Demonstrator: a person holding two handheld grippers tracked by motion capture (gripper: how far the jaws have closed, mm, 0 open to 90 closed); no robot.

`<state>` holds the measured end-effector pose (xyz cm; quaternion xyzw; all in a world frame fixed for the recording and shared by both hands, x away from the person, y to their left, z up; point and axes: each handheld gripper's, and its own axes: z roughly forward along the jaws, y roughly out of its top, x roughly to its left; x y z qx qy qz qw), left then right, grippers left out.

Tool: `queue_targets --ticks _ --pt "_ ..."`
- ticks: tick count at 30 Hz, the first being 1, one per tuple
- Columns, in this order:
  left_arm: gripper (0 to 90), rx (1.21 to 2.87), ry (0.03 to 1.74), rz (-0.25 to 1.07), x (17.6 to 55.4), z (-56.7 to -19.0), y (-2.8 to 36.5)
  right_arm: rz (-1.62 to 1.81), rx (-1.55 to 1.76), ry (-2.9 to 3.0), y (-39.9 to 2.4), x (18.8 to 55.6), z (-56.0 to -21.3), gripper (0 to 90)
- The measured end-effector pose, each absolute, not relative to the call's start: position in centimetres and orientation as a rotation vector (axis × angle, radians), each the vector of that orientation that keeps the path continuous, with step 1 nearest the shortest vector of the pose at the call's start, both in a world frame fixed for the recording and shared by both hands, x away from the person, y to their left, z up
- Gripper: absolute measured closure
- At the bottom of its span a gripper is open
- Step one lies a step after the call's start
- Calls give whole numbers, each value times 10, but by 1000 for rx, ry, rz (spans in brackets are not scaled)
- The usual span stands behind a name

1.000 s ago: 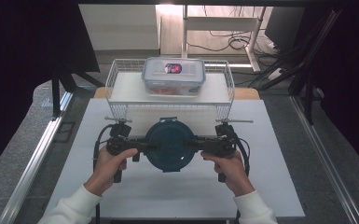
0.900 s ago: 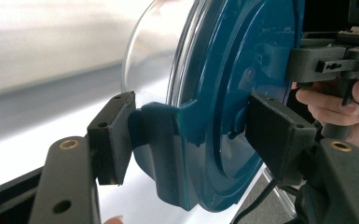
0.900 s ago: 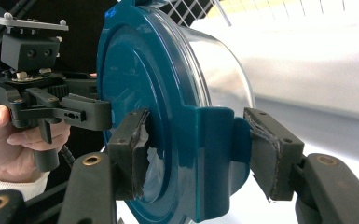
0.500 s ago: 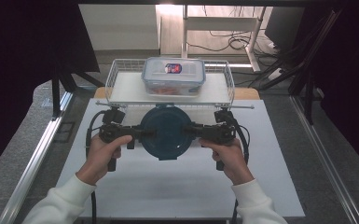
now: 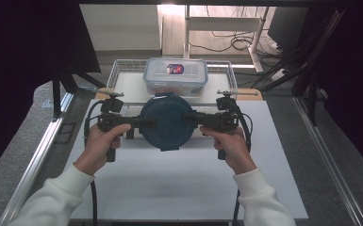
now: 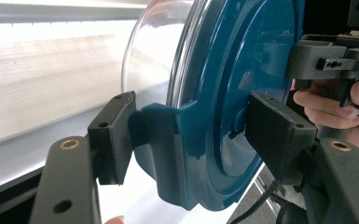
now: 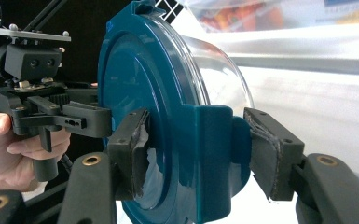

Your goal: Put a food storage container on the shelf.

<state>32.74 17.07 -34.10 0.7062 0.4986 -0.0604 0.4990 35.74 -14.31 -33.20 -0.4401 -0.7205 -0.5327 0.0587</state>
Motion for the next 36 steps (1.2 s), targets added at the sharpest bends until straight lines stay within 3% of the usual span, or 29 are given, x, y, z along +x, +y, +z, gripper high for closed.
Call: queue_targets --ticks 36 --pt "345 1735 1153 -79 360 -272 166 -1689 -1339 -2155 -149 379 -274 429"
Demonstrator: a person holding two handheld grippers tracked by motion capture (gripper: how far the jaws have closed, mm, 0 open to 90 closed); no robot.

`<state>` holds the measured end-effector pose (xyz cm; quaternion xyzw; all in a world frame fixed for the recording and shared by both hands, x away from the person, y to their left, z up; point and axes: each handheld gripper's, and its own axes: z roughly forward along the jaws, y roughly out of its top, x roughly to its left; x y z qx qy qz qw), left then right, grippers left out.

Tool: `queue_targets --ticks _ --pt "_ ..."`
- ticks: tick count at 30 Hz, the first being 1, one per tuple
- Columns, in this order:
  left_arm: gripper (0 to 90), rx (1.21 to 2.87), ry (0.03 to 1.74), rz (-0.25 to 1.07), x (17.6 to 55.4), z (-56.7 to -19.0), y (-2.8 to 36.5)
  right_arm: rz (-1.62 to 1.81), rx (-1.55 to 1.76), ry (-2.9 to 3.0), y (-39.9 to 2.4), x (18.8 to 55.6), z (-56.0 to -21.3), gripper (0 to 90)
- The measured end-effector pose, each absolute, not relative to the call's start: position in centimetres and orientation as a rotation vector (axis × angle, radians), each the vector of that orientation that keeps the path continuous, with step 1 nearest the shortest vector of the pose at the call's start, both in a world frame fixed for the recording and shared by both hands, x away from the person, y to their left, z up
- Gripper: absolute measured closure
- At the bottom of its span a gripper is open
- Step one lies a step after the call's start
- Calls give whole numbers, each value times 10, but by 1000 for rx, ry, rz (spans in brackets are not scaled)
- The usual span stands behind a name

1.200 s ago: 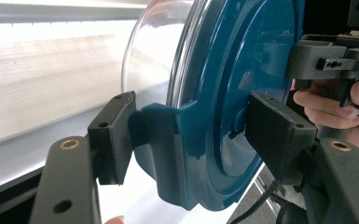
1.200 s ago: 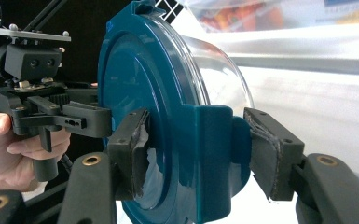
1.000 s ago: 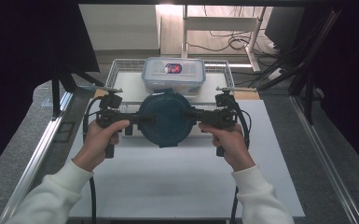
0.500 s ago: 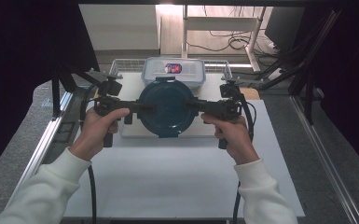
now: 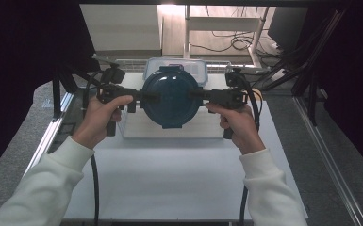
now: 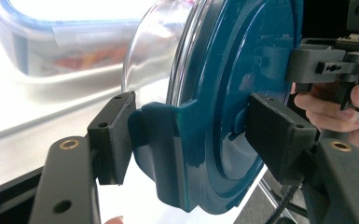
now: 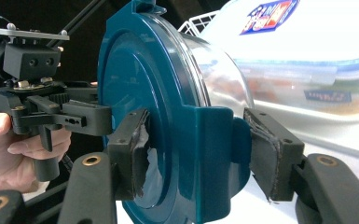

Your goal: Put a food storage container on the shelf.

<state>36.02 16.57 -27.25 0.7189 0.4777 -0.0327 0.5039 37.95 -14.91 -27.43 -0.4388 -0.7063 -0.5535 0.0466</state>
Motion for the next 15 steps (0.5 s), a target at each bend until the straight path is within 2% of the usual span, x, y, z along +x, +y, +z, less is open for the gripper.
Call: queue_targets --ticks 5,15 --pt "344 1721 1126 -108 372 -261 167 -1689 -1349 -2194 -148 385 -257 429" --pt "345 1736 1116 -77 394 -226 172 -1723 -1344 -2186 -143 406 -225 429"
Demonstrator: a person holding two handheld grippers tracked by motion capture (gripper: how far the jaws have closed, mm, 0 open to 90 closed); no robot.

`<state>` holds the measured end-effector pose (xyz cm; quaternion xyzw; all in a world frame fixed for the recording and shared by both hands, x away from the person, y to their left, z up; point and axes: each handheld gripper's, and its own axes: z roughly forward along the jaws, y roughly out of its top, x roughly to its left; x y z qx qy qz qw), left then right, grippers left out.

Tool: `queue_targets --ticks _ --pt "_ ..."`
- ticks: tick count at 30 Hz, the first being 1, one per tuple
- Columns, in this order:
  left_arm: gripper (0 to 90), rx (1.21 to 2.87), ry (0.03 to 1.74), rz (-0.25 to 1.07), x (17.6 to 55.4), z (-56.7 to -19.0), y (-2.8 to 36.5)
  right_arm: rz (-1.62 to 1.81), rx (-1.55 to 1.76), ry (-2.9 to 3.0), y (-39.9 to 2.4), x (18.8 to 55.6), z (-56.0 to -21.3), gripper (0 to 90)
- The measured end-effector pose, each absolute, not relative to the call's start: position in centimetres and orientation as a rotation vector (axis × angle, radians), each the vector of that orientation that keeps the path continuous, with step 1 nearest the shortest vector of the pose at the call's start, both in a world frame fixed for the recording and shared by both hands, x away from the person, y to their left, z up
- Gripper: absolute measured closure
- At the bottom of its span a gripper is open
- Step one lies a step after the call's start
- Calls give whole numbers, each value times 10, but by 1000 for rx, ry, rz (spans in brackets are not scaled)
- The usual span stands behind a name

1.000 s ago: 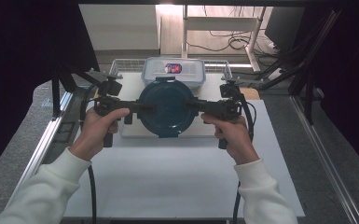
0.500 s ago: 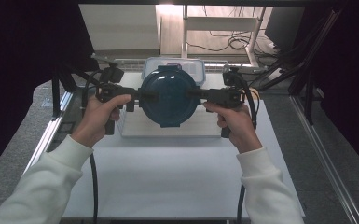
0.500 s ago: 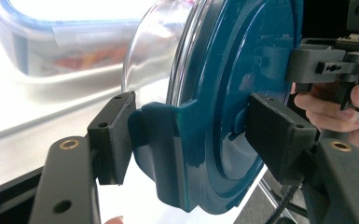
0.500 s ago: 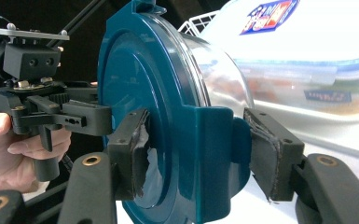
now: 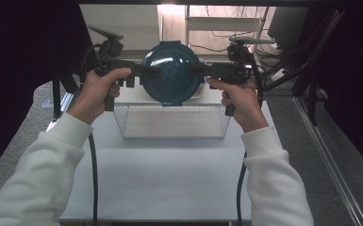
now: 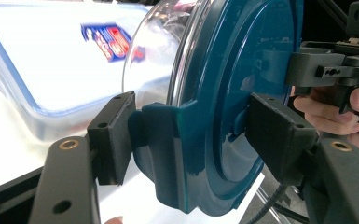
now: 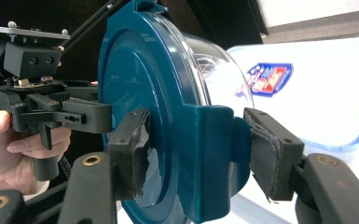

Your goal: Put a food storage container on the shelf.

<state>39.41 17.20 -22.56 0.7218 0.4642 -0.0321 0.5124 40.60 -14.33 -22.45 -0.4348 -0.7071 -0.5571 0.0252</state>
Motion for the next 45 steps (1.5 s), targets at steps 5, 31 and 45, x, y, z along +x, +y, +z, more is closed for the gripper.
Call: queue_targets --ticks 5,31,45 --pt "345 1755 1104 -78 410 -218 173 -1707 -1357 -2177 -142 419 -216 429" --pt "345 1687 1197 -198 485 -240 168 -1608 -1519 -2074 -145 492 -226 414" --pt "313 1539 1292 -290 513 -261 170 -1568 -1627 -1786 -152 527 -259 391"
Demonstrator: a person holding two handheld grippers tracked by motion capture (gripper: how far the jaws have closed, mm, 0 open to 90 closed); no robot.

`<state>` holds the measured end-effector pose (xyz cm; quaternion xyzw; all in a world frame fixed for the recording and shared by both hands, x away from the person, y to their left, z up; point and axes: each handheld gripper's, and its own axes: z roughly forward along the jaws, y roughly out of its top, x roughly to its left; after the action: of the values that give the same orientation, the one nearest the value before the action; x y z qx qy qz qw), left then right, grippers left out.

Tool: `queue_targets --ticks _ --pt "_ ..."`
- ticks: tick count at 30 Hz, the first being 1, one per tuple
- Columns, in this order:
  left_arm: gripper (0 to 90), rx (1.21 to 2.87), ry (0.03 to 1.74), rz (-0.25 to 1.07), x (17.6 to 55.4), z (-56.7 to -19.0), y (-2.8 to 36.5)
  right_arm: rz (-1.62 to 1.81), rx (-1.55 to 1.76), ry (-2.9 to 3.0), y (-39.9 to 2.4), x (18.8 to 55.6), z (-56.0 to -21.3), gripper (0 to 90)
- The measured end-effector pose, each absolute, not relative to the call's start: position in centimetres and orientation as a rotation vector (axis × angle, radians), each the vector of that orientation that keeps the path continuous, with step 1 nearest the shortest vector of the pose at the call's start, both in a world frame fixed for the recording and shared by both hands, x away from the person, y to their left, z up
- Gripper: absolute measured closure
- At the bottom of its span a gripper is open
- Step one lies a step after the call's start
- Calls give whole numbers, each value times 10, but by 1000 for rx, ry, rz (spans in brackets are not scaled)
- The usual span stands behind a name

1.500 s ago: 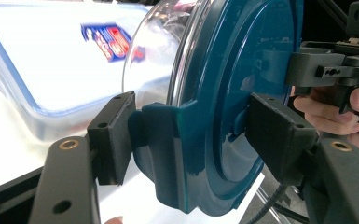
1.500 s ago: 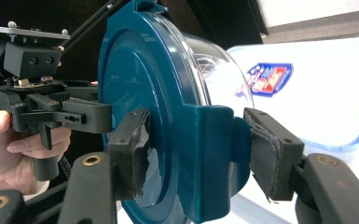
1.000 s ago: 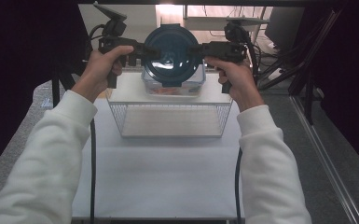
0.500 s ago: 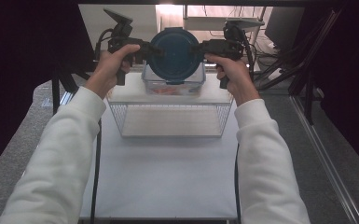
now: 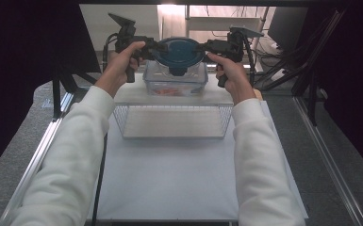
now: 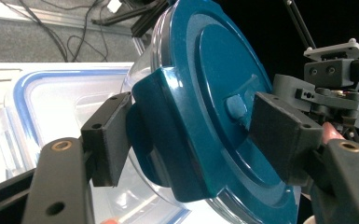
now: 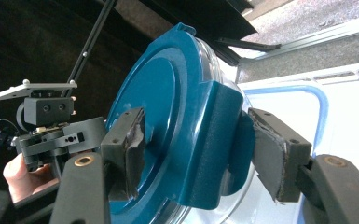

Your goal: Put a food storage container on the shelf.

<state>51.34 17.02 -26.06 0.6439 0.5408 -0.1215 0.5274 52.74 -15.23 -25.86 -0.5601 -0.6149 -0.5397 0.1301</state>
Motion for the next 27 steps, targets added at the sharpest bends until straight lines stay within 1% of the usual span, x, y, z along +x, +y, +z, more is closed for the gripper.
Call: queue_targets --ticks 3,6,8,9,11,13,17,20,23,27 --pt "310 1529 1288 -279 513 -262 170 -1574 -1628 -1787 -152 527 -259 387" --pt "287 1528 1280 -221 511 -261 168 -1581 -1624 -1826 -149 526 -258 347" --pt "210 1509 1261 -172 508 -259 169 -1603 -1629 -1894 -146 522 -255 281" --pt "171 1507 1264 -146 505 -258 170 -1622 -1628 -1925 -144 519 -253 231" --pt "133 1516 1258 -94 500 -255 172 -1685 -1624 -1977 -144 513 -247 176" --pt "120 1514 1247 -59 494 -253 175 -1732 -1618 -2016 -146 507 -241 142" --pt "103 1547 1201 29 474 -249 179 -1828 -1549 -2076 -154 489 -231 136" --pt "100 1579 1175 77 452 -254 186 -1833 -1509 -2148 -163 474 -230 146" --pt "147 1609 1138 152 430 -257 191 -1831 -1458 -2242 -175 451 -232 172" --pt "145 1620 1083 159 397 -262 193 -1834 -1395 -2371 -189 415 -239 176"
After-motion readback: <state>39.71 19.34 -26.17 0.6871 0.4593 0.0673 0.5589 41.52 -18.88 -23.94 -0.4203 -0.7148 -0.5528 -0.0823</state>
